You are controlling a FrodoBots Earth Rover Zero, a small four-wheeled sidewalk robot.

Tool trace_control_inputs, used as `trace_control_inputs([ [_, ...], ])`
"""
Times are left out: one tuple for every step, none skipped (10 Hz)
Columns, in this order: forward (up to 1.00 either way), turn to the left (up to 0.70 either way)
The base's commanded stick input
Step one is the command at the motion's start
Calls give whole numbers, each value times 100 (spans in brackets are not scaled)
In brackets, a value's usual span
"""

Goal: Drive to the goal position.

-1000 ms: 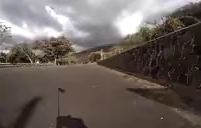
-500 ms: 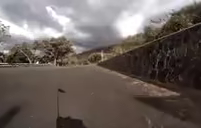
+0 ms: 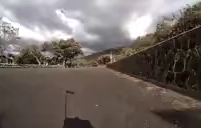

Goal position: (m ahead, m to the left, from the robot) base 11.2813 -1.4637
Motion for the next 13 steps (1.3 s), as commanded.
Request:
trace_control_inputs([
  [100, 0],
  [100, 0],
  [100, 0],
  [100, 0],
  [100, 0],
  [100, 0],
  [100, 0],
  [100, 0],
  [100, 0],
  [100, 0],
  [100, 0],
  [100, 0],
  [100, 0],
])
